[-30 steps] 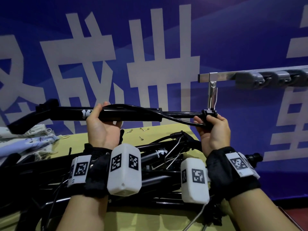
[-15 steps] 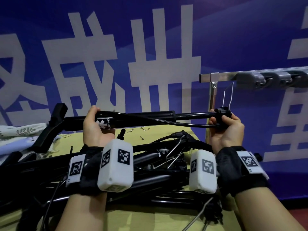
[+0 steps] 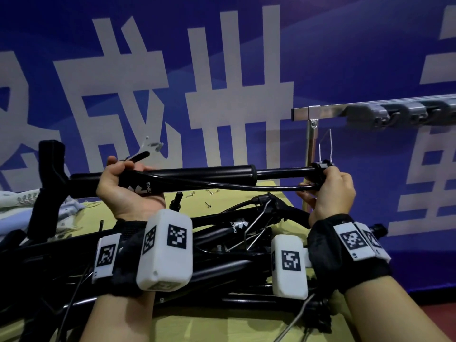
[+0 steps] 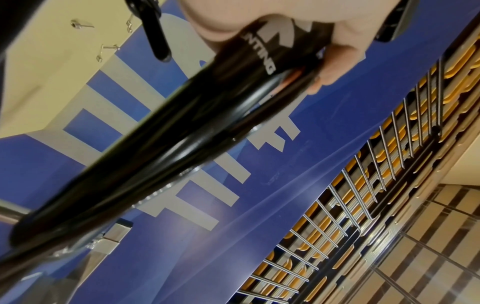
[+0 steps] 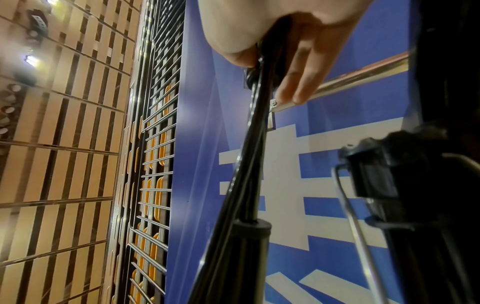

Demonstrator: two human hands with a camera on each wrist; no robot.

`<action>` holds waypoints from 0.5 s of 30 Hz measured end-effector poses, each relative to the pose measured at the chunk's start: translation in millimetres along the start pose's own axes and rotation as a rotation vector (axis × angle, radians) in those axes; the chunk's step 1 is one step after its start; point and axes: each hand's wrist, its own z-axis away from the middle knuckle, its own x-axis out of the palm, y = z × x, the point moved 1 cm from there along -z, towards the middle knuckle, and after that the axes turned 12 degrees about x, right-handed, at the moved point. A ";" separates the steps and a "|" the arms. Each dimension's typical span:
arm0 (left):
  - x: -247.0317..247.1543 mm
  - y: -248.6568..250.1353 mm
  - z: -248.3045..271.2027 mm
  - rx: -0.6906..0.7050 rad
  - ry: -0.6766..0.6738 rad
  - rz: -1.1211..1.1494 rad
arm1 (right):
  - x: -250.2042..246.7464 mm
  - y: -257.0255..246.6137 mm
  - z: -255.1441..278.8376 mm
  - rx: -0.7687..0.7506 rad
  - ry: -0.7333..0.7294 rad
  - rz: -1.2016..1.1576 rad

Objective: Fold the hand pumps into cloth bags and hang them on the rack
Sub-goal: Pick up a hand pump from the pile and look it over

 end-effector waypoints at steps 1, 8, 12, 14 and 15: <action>0.5 0.4 0.2 0.011 -0.021 0.021 | 0.4 0.6 0.1 -0.005 0.006 0.006; 0.3 -1.1 -1.8 -0.037 -0.189 0.024 | 3.4 8.8 1.9 0.011 -0.015 0.129; -0.2 -3.5 -2.1 -0.111 -0.265 0.065 | 5.9 9.8 4.3 0.017 -0.044 0.149; -0.7 -4.8 -3.0 -0.149 -0.311 0.091 | 7.3 10.0 6.1 0.014 -0.069 0.155; -1.0 -5.5 -3.5 -0.159 -0.328 0.100 | 7.8 9.9 6.9 0.011 -0.080 0.158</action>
